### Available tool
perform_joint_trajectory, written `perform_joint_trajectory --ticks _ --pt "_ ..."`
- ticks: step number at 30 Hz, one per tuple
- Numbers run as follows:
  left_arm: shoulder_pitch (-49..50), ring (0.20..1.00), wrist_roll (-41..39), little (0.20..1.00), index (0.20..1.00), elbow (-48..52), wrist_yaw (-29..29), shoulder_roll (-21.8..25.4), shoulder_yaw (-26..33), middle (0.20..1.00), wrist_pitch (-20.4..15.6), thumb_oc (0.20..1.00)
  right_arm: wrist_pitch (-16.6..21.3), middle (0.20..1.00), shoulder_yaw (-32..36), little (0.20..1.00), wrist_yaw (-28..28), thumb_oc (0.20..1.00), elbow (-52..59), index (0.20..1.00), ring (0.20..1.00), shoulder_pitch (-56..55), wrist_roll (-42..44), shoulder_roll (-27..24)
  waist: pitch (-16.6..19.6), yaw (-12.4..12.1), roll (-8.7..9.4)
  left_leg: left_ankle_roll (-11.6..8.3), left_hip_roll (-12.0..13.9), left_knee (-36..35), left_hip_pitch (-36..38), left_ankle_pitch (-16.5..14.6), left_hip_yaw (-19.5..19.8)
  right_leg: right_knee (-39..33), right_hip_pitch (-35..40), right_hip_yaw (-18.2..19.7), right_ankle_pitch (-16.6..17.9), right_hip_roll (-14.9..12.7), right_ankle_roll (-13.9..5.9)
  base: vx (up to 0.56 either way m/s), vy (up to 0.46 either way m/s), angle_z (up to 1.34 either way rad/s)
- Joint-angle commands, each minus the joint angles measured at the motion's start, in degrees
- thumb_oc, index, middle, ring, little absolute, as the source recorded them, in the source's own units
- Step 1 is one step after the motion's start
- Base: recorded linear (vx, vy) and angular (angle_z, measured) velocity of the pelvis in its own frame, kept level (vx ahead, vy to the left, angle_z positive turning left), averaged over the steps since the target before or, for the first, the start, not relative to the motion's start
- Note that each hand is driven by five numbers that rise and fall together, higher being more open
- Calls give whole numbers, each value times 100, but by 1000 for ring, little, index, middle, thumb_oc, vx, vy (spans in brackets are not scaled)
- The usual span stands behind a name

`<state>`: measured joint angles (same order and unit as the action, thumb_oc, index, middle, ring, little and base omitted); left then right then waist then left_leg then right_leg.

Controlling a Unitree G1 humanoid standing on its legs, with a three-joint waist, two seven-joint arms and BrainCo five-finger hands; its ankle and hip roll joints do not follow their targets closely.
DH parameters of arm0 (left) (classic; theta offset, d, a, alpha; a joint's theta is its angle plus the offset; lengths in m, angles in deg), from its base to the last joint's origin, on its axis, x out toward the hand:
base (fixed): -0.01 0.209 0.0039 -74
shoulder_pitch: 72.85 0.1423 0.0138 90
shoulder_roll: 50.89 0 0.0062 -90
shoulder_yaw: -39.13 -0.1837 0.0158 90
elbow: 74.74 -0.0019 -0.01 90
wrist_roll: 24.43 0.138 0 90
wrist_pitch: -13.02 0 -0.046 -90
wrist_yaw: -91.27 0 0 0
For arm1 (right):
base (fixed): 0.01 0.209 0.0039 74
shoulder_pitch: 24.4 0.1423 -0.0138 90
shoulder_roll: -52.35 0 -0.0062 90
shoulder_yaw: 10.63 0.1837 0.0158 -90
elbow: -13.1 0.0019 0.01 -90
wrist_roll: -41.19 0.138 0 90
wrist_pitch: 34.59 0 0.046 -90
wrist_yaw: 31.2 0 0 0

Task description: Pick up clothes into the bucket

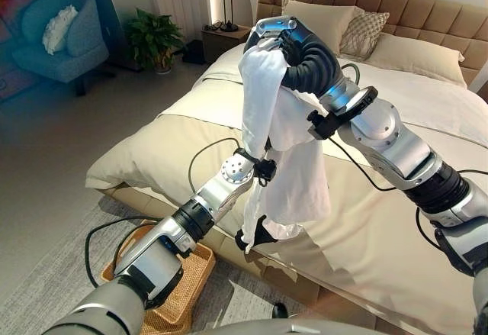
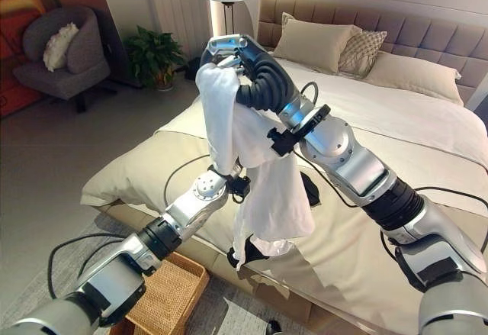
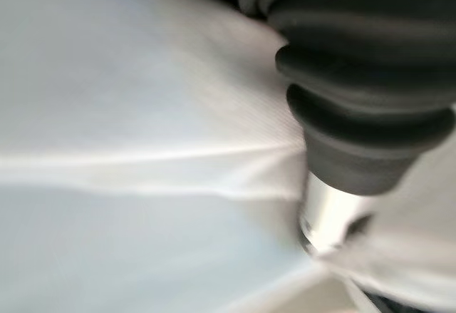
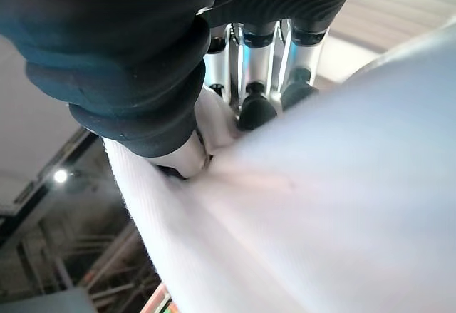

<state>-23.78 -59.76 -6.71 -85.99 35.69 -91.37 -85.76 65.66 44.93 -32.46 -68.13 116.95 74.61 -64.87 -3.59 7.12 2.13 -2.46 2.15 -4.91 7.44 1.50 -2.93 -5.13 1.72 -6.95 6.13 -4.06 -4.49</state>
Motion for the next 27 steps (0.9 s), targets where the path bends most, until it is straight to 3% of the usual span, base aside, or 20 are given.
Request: perform_joint_trajectory --ticks 1,2,3,4,5,8,18,19,20,22,23,25,26,27 --pt "-684 200 -783 200 200 -183 -354 -66 -239 200 -51 200 439 467 81 467 -61 467 370 467 467 662 295 159 45 5 208 -15 -101 663 -274 -391 297 683 282 -99 -639 -290 -303 0 0 0" --pt "-683 200 -784 200 200 -183 -355 -64 -239 200 -51 200 439 489 81 489 -61 489 370 489 489 661 295 160 46 6 209 -15 -100 662 -274 -391 298 682 282 -100 -639 -290 -303 0 0 0" --pt "-400 200 -1142 200 200 315 -435 434 -70 200 -112 200 450 545 224 545 -105 545 364 545 545 496 260 56 42 -35 205 -20 -96 653 -277 -382 312 662 293 -121 -632 -290 -296 0 0 0" --pt "-391 200 -1143 200 200 328 -430 443 -73 200 -107 200 448 595 228 595 -105 595 368 595 595 488 259 60 46 -34 210 -20 -96 652 -277 -382 313 661 294 -121 -632 -290 -296 0 0 0" --pt "-241 200 -1336 200 200 465 -427 453 -57 200 -54 200 405 1000 305 1000 -189 1000 290 1000 1000 370 106 52 42 -67 225 -21 -98 652 -287 -378 332 659 297 -146 -637 -286 -286 0 0 0" --pt "-137 200 -1526 200 200 619 -421 614 124 200 -76 200 354 1000 460 1000 -298 1000 172 1000 1000 226 10 42 37 -100 243 -23 -103 657 -301 -375 351 655 302 -164 -636 -287 -281 0 0 0" --pt "846 200 -1447 200 200 1383 -157 1955 1521 200 -276 200 201 1000 1631 1000 -375 1000 -234 1000 1000 -1499 386 -7 -33 -312 251 -17 -114 663 -336 -366 435 651 329 -250 -660 -295 -269 1 0 1" --pt "1112 200 -1351 200 200 1523 -74 2248 1944 200 -323 200 152 1000 1996 1000 -352 1000 -270 1000 1000 -2064 585 117 -61 -345 240 -18 -118 668 -340 -369 442 652 333 -269 -670 -297 -267 11 -2 6" --pt "1121 200 -1350 200 200 1531 -72 2252 1942 200 -320 200 147 1000 2003 1000 -352 1000 -260 1000 1000 -2079 583 121 -57 -346 244 -19 -118 670 -339 -370 443 652 335 -269 -672 -297 -267 4 0 9" --pt "1617 200 -923 200 200 1757 79 2578 2674 200 -378 200 107 1000 2470 1000 -313 1000 -389 1000 1000 -2980 909 582 -125 -391 214 -9 -127 685 -367 -371 459 669 304 -287 -682 -299 -262 -4 3 10" --pt "1638 200 -917 200 200 1774 85 2583 2678 200 -372 200 102 1000 2472 1000 -313 1000 -378 1000 1000 -2997 907 589 -117 -388 220 -10 -127 687 -365 -375 460 670 306 -288 -687 -299 -261 -10 14 8" --pt "2047 200 -74 200 200 1952 212 3001 3312 200 -442 200 30 1000 2786 1000 -140 1000 -587 1000 1000 -3875 1136 1085 -195 -426 173 -6 -155 713 -428 -372 492 688 263 -315 -692 -307 -254 -13 18 8" --pt "2060 200 -68 200 200 1961 215 3006 3314 200 -440 200 30 1000 2785 1000 -136 1000 -584 1000 1000 -3883 1136 1093 -189 -422 180 -6 -156 718 -428 -377 494 691 265 -317 -697 -307 -254 -6 20 6" --pt "2179 200 205 200 200 1925 348 3227 3697 200 -552 200 -17 1000 2996 1000 -88 1000 -839 1000 1000 -4386 928 1350 -250 -441 151 1 -173 738 -465 -378 511 701 247 -334 -700 -315 -254 0 0 0"
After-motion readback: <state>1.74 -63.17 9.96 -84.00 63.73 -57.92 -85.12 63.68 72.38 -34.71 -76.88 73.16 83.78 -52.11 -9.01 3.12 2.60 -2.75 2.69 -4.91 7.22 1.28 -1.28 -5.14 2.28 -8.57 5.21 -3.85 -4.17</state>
